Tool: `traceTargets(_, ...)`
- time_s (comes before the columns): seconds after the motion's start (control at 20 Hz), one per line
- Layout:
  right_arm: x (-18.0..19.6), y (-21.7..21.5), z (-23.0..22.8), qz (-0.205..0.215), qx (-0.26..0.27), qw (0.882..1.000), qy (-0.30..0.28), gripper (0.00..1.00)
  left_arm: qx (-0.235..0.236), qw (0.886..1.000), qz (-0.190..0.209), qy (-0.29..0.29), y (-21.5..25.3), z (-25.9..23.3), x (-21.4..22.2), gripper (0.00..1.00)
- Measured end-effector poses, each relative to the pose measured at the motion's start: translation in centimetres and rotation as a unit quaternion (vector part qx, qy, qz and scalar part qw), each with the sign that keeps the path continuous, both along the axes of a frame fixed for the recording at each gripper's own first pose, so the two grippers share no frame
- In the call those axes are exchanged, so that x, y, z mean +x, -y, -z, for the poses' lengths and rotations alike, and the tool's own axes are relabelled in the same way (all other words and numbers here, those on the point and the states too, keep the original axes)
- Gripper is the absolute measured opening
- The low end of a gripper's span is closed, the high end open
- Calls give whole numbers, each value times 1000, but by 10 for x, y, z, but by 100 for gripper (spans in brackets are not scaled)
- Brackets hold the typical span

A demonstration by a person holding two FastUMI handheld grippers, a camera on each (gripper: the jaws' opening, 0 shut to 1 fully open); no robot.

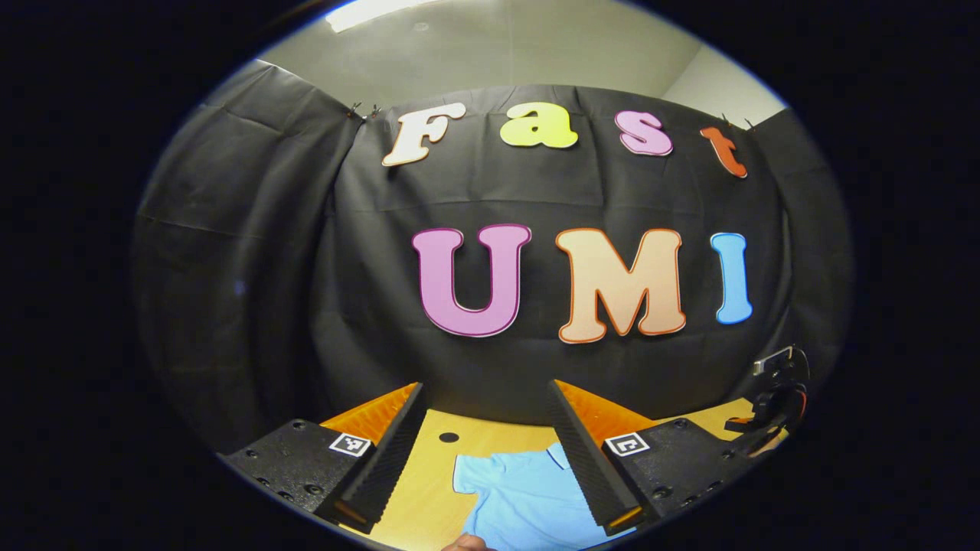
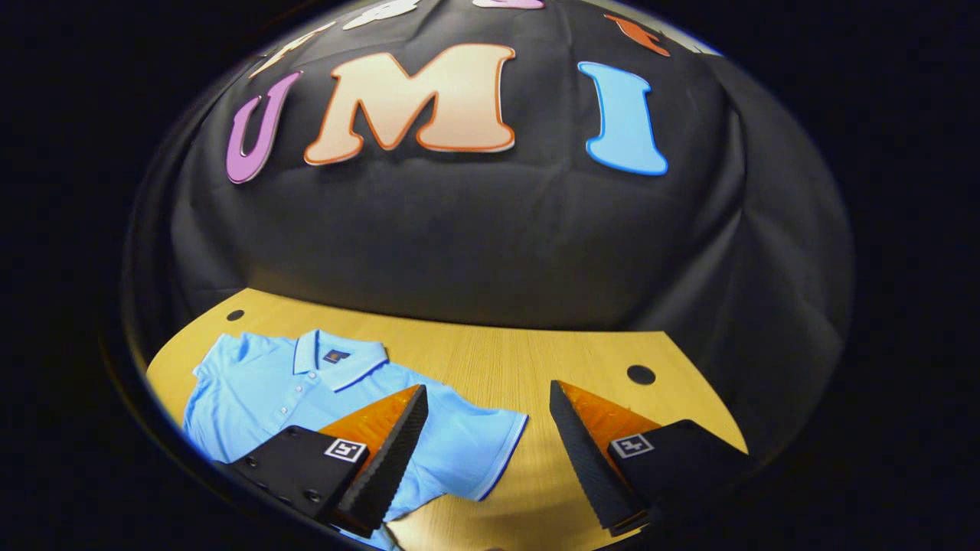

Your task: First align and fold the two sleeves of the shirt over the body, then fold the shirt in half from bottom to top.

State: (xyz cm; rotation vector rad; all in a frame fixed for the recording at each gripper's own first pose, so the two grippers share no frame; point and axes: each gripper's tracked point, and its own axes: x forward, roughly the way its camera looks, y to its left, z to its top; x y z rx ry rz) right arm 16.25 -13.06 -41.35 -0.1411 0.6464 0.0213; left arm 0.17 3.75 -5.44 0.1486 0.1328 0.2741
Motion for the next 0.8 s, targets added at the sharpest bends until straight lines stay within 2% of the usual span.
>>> traceTargets(0.2,-3,-2,43,-4,-13,999,-34,99,9,1000,-11,-6,-11,2,-6,93)
traceTargets(0.45,-8,-1,79,18,-13,997,-71,99,20,1000,-17,-12,-23,5,-8,95)
traceTargets(0.65,-23,10,111,44,-19,991,-122,100,16,1000,-21,-16,-31,8,-10,95)
traceTargets(0.8,-26,4,118,59,19,988,-141,98,12,999,-25,-20,-37,11,-8,95)
